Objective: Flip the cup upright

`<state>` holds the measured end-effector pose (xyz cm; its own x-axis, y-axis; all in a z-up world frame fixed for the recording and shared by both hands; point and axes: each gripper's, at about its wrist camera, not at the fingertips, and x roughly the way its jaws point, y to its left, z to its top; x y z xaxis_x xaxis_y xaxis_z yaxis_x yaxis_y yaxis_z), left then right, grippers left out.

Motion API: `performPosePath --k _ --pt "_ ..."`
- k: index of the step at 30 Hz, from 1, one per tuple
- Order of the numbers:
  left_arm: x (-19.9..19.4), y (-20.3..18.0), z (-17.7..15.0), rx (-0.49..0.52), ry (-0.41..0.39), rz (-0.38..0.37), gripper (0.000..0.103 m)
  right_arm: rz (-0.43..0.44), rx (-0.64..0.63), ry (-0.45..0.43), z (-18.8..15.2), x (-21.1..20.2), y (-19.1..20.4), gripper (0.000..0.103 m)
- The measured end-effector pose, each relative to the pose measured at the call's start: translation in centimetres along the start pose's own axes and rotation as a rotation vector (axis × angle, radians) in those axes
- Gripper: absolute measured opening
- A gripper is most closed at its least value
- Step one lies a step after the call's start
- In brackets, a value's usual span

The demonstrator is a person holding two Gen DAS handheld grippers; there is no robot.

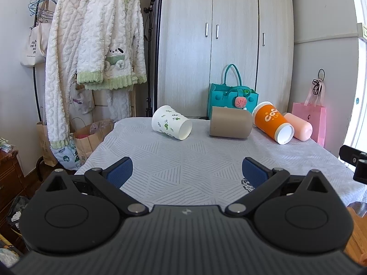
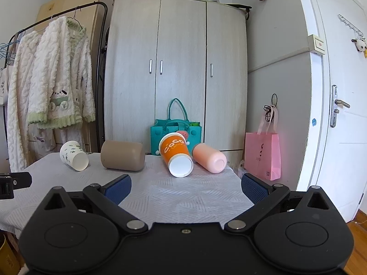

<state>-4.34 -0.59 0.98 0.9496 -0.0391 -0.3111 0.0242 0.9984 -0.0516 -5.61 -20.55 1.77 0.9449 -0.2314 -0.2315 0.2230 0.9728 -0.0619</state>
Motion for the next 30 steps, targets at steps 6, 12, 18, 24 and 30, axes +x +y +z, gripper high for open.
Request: performPosePath --k 6,12,18,24,30 --pt "-0.1 0.0 0.0 0.002 -0.01 -0.002 0.103 -0.005 -0.006 0.024 -0.2 0.3 0.2 0.103" --pt "-0.3 0.0 0.0 0.005 -0.02 -0.006 0.103 0.002 -0.01 0.026 -0.2 0.2 0.3 0.103" --pt "-0.3 -0.2 -0.1 0.007 -0.019 -0.01 0.103 0.006 -0.018 0.027 -0.2 0.2 0.5 0.103" --pt "0.0 0.0 0.1 -0.023 0.026 -0.038 0.103 0.009 -0.023 0.036 -0.3 0.4 0.6 0.103" --pt "1.4 0.2 0.2 -0.051 0.081 -0.012 0.103 0.028 -0.025 0.046 -0.5 1.1 0.6 0.103"
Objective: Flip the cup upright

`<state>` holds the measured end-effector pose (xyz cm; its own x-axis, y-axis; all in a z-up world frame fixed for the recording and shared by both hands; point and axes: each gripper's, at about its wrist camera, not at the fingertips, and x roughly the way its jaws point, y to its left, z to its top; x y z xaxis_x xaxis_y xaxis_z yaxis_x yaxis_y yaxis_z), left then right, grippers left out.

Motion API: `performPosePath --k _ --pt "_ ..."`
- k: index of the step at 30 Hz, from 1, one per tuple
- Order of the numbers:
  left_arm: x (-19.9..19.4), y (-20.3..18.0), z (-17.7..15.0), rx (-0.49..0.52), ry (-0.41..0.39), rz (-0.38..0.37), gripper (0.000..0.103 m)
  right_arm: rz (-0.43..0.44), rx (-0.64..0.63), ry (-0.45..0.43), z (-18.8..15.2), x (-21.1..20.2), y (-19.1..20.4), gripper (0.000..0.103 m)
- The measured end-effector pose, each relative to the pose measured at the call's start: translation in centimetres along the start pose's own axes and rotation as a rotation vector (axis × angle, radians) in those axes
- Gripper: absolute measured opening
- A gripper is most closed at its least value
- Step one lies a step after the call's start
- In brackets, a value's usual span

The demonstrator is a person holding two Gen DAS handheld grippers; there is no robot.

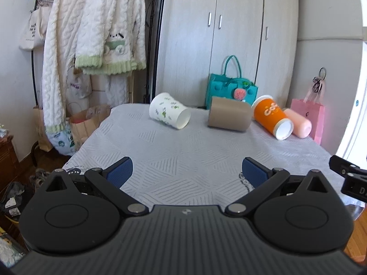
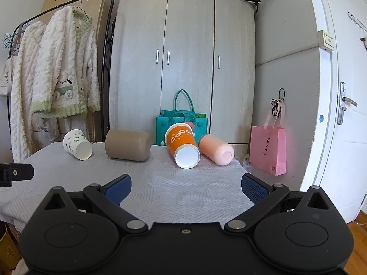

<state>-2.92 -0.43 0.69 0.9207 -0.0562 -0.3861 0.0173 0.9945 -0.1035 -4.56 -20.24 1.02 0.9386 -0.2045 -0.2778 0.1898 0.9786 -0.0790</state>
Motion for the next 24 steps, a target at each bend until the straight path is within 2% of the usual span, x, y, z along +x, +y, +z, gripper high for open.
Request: performPosePath --k 4,8,11,14,19,24 --pt "0.9 -0.5 0.3 0.019 0.043 0.005 0.103 0.02 0.003 0.015 -0.2 0.5 -0.3 0.103" --pt "1.3 -1.8 1.6 0.083 0.066 0.0 0.103 0.021 0.014 0.034 -0.2 1.4 -1.5 0.103" --pt "2.0 -2.7 3.2 0.113 0.13 -0.076 0.103 0.06 0.008 0.057 0.2 1.8 -3.0 0.103" --pt "2.5 -3.7 5.1 0.139 0.16 -0.125 0.103 0.117 0.008 0.095 0.8 2.2 -4.8 0.103" --pt "3.3 -6.3 8.1 0.231 0.143 -0.211 0.103 0.198 -0.01 0.155 3.2 3.0 -7.8 0.103" --pt "5.4 -9.5 10.1 0.272 0.141 -0.301 0.103 0.249 -0.054 0.145 5.7 4.0 -10.0 0.103"
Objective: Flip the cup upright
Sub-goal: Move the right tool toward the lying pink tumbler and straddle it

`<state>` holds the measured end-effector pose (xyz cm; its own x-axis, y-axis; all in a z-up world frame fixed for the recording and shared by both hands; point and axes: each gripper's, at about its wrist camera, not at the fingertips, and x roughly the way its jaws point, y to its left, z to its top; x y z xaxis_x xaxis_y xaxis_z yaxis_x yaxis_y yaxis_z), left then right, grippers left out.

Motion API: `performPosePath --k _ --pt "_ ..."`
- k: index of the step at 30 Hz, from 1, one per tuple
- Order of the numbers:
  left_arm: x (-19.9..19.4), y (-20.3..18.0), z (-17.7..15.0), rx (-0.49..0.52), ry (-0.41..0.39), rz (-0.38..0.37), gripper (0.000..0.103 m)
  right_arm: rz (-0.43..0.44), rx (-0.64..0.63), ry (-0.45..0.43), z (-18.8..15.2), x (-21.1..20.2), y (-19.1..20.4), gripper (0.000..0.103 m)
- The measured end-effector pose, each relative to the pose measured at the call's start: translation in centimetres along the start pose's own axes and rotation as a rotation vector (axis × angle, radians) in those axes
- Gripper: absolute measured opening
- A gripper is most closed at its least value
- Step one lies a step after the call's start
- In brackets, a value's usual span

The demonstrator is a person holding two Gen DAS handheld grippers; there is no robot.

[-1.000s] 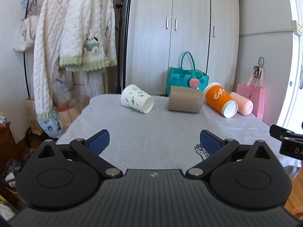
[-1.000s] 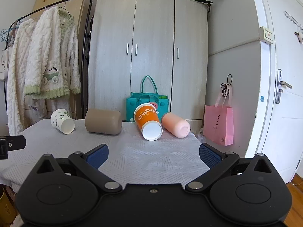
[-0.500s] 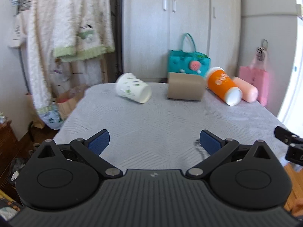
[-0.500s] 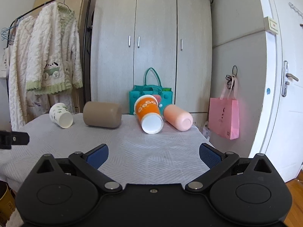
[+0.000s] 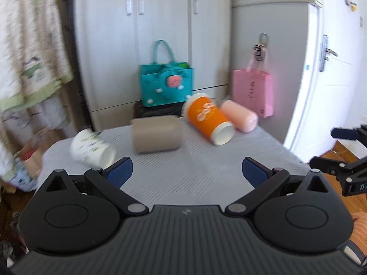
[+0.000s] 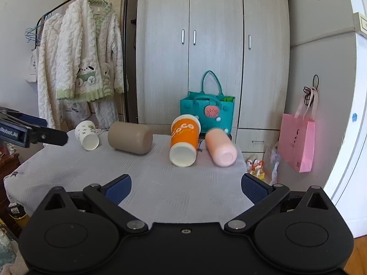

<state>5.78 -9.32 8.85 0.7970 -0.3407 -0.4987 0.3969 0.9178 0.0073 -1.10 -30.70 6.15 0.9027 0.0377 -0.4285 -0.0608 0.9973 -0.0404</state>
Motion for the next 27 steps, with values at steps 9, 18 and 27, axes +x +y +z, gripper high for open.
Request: performPosePath --k 9,18,27 --pt "6.0 -2.2 3.9 0.044 0.037 -0.06 0.103 0.074 -0.041 0.074 2.8 5.0 -3.4 0.103" --pt "12.5 -2.2 8.4 0.017 0.201 -0.131 0.102 0.11 -0.092 0.205 6.1 11.5 -6.3 0.102" --pt "18.3 -1.9 9.6 -0.002 0.209 -0.209 0.101 0.195 -0.05 0.35 8.1 19.1 -9.3 0.089"
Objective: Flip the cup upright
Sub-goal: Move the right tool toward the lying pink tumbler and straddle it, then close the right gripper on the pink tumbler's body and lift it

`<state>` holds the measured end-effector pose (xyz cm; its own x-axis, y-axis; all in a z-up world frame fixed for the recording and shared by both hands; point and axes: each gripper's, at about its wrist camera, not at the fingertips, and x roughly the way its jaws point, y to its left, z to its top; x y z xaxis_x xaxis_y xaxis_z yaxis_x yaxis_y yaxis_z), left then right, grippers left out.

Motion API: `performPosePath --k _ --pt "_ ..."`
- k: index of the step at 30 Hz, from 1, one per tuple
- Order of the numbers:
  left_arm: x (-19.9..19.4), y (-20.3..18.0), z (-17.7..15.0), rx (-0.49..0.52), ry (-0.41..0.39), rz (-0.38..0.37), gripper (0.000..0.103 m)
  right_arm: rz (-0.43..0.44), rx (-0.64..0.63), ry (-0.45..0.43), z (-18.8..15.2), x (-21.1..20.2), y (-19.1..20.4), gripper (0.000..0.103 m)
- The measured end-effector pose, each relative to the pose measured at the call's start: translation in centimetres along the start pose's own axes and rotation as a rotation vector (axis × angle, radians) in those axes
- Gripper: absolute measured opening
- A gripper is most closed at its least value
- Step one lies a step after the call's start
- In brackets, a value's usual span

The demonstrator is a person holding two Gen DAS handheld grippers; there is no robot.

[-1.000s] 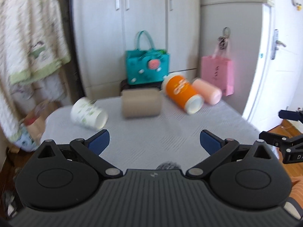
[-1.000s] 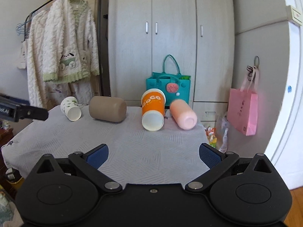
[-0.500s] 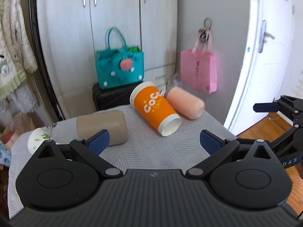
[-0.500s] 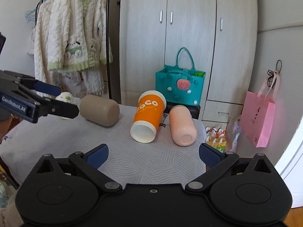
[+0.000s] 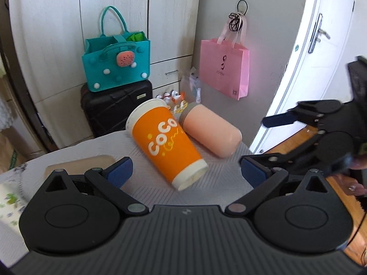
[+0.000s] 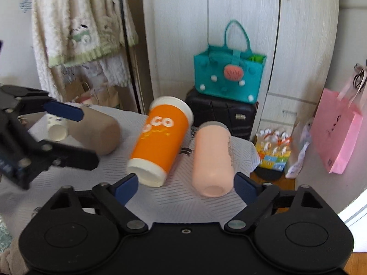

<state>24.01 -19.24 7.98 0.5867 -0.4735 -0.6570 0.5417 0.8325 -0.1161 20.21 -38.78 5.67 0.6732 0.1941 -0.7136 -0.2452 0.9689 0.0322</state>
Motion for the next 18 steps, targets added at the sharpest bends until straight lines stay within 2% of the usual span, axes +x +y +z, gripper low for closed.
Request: performPosePath --k 5,8,10,18 --pt "1.5 1.0 0.2 0.014 -0.06 0.035 0.101 0.028 0.031 0.077 1.6 3.8 -2.3 0.078" --pt "1.4 1.6 0.1 0.029 -0.091 0.064 0.101 -0.009 0.029 0.09 2.4 5.8 -3.1 0.078" --pt "1.2 1.9 0.3 0.033 -0.11 0.096 0.101 0.0 0.021 0.117 2.7 6.9 -3.7 0.08" --pt "1.6 3.4 0.1 -0.03 -0.089 0.032 0.101 0.047 0.045 0.174 3.5 10.3 -5.2 0.081"
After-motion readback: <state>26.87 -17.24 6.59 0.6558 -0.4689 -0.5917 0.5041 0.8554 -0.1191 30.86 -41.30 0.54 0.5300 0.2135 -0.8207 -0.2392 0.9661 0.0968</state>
